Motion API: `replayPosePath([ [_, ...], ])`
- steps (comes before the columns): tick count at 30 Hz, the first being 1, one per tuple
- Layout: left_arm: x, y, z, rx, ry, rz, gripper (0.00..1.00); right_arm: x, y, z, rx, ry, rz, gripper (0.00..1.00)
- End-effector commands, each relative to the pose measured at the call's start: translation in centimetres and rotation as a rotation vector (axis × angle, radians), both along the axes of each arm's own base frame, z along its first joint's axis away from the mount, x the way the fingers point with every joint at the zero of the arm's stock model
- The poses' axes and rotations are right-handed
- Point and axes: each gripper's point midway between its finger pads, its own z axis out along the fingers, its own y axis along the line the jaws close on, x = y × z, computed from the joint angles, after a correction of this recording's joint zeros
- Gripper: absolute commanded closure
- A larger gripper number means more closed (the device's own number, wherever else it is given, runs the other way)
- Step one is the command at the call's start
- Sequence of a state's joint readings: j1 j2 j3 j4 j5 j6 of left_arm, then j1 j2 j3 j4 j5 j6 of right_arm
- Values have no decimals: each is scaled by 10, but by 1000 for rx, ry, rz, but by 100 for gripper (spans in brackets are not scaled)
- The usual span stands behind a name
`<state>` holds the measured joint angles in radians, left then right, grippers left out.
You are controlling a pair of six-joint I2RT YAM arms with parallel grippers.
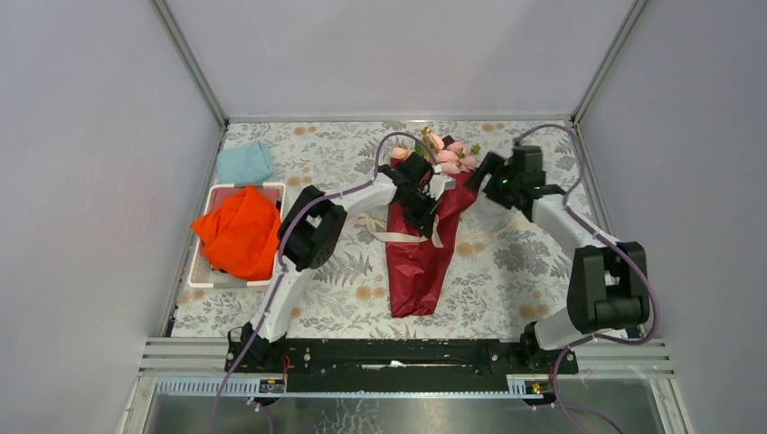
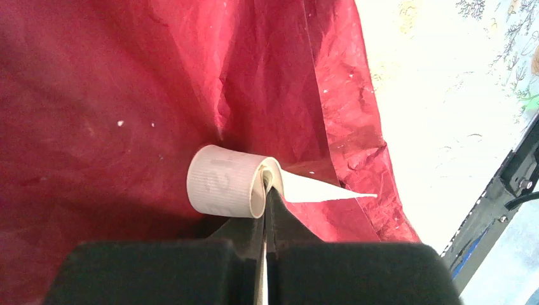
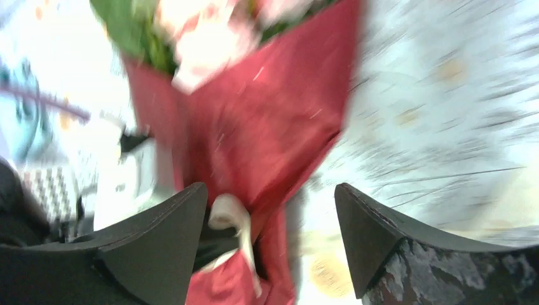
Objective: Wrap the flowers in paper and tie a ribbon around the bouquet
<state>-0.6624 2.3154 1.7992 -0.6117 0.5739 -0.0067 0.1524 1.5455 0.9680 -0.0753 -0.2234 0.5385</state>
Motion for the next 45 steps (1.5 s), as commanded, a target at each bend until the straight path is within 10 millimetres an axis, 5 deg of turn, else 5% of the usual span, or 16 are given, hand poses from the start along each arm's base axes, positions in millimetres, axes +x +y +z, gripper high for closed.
replayPosePath([
  [1,-1,-3,-1,-13,-35,-23,100,21,-123,7,-213,-69,-345,17],
  [4,-2,-3,-1,-18,-41,-38,100,26,-169,-20,-234,42,-421,16],
  [8,-1,-4,2,-22,-46,-40,100,32,-201,-55,-280,168,-454,15],
  [14,-3,-6,9,-44,-42,-47,100,42,-206,-85,-264,237,-424,17],
  [17,-1,-6,10,-42,-54,-43,100,45,-204,-95,-219,257,-391,32],
  [21,2,-9,13,-53,-61,-35,100,49,-206,-83,-39,199,-372,78],
  [26,8,-14,17,-63,-80,-30,100,54,-214,-13,5,6,-315,100],
  [31,9,-14,13,-58,-77,-33,100,36,-170,94,-36,-310,-187,100],
  [37,5,-9,10,-51,-59,-47,100,-18,-25,206,-176,-800,291,100],
  [41,9,-5,12,-52,-56,-37,100,-58,40,227,-33,-926,526,100],
  [45,19,0,19,-82,-25,1,100,-64,64,190,178,-863,528,100],
])
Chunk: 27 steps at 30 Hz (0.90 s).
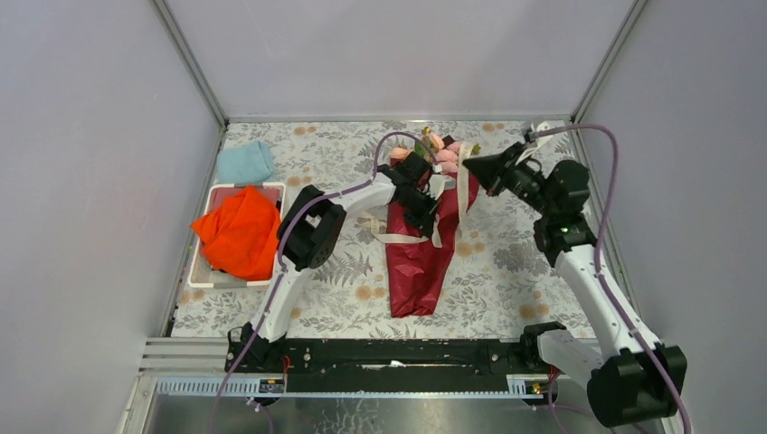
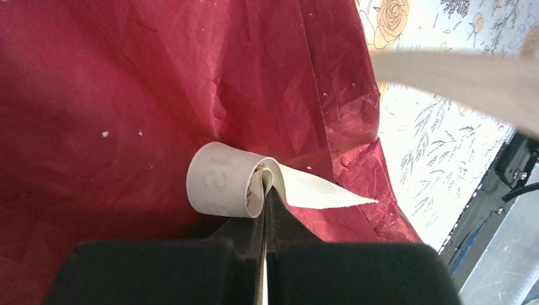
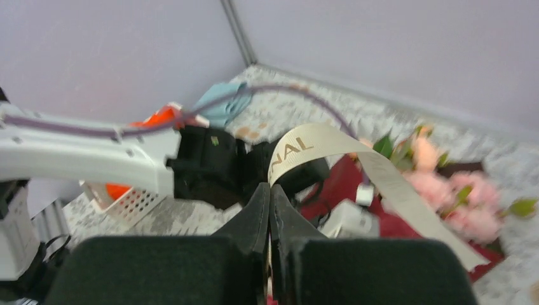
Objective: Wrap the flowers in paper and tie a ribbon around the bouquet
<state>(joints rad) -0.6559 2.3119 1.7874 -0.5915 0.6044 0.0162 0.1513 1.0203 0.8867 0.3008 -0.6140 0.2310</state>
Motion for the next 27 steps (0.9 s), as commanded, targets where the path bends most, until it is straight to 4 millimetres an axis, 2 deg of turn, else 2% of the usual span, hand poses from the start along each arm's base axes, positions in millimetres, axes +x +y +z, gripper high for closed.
replayPosePath([
  [1,21,3,20,-62,-14,33,100,-2,32,-57,131,139,136,100],
  [6,32,11,31,-104,22,76,100,-21,89,-121,121,278,269,100],
  [8,36,14,40,-131,38,93,100,-20,95,-141,147,328,269,100],
  [13,39,27,70,-182,33,123,100,2,94,-205,162,505,158,100],
  [17,35,45,99,-210,10,148,100,20,90,-223,155,546,77,100],
  [21,25,58,142,-252,-58,143,100,38,88,-250,75,641,34,100],
  [24,2,58,172,-307,-66,84,100,59,88,-243,90,636,25,100],
  [27,-29,49,189,-331,-56,-6,100,79,100,-239,92,649,72,100],
])
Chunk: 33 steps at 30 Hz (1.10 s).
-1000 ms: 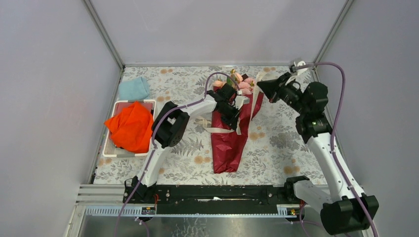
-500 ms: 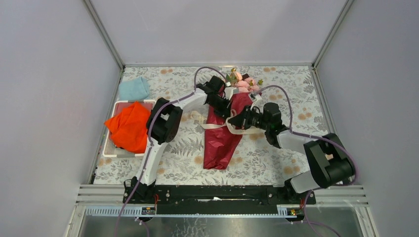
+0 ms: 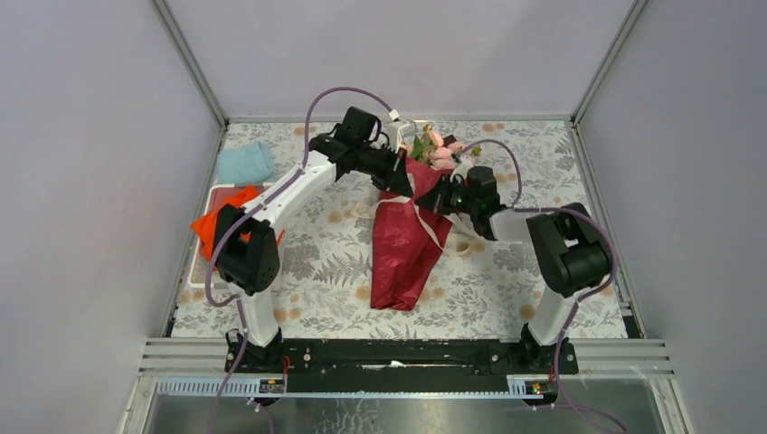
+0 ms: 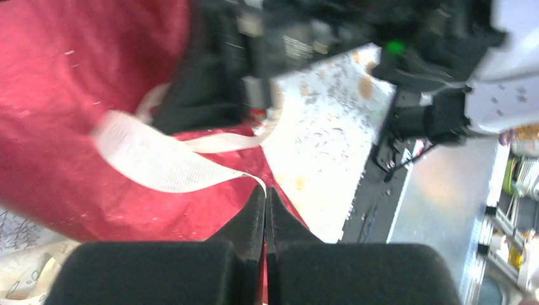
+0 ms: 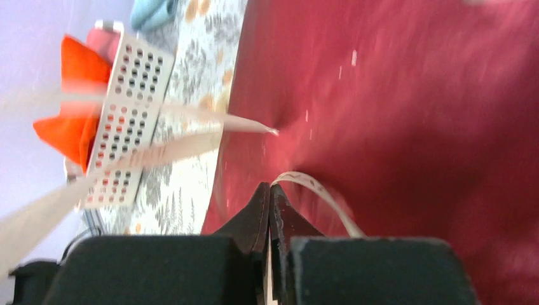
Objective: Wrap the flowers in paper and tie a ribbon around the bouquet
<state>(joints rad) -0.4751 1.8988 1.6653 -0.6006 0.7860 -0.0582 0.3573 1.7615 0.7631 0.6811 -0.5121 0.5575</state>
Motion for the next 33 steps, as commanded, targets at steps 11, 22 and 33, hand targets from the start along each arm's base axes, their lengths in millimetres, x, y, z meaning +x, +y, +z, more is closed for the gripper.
replayPosePath([
  [11,-80,-106,90,-143,-238,-412,100,45,51,21,170,-32,214,99],
  [22,5,-102,67,-193,-211,-205,100,32,-3,56,247,-39,190,54],
  [33,61,-84,4,-112,-191,-57,100,30,-92,79,158,-97,-48,45],
])
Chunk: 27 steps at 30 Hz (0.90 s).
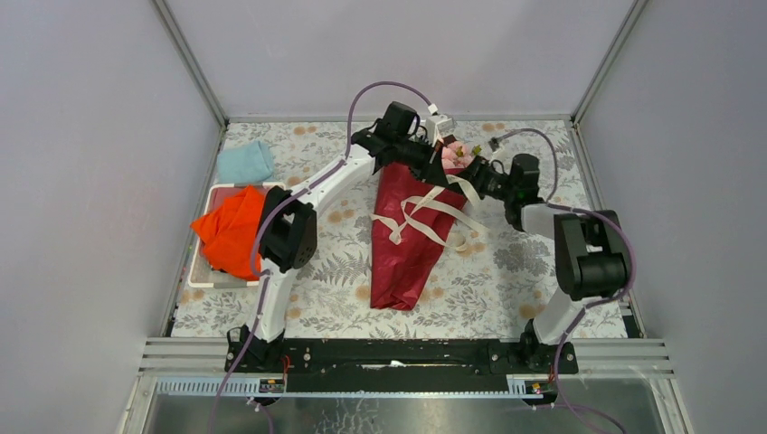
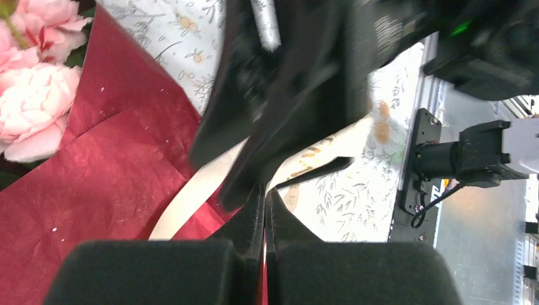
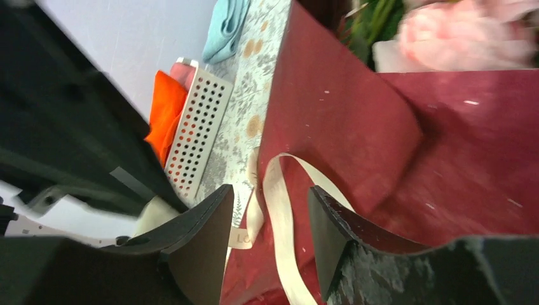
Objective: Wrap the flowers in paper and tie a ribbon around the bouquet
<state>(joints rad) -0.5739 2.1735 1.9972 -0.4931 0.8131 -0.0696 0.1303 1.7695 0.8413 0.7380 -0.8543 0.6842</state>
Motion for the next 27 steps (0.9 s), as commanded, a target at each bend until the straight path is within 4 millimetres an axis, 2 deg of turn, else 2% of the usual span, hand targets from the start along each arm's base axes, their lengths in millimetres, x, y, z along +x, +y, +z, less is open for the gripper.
replayPosePath([
  [1,23,1,-6,-8,-64,59,100,3,-52,25,-103,-119,-136,44],
  [4,20,0,-21,11,-48,51,100,-7,-64,29,-259,-245,-131,39],
  [6,19,-1,-29,21,-40,50,100,-8,-76,30,-346,-302,-189,36],
  [9,18,-2,-45,50,-42,47,100,-6,-85,40,-377,-379,-243,34],
  [11,13,-4,-57,67,-33,41,100,-8,-80,47,-353,-408,-221,34],
  [14,8,-8,-68,83,-23,26,100,-22,-60,53,-270,-455,-86,35],
  [15,6,-10,-68,81,-22,21,100,-28,-53,55,-239,-474,-35,36],
  [19,2,-12,-62,77,-46,5,100,-29,-50,43,-234,-460,-2,36],
  [21,-1,-11,-60,77,-48,-1,100,-21,-50,42,-207,-417,-23,37],
  [23,-3,-9,-62,82,-71,-14,100,-3,-54,42,-171,-296,-109,41],
  [25,-3,-10,-63,85,-73,-13,100,13,-64,27,-131,-97,-248,50],
  [27,-2,-11,-64,84,-68,-11,100,15,-64,11,-19,99,-348,51],
])
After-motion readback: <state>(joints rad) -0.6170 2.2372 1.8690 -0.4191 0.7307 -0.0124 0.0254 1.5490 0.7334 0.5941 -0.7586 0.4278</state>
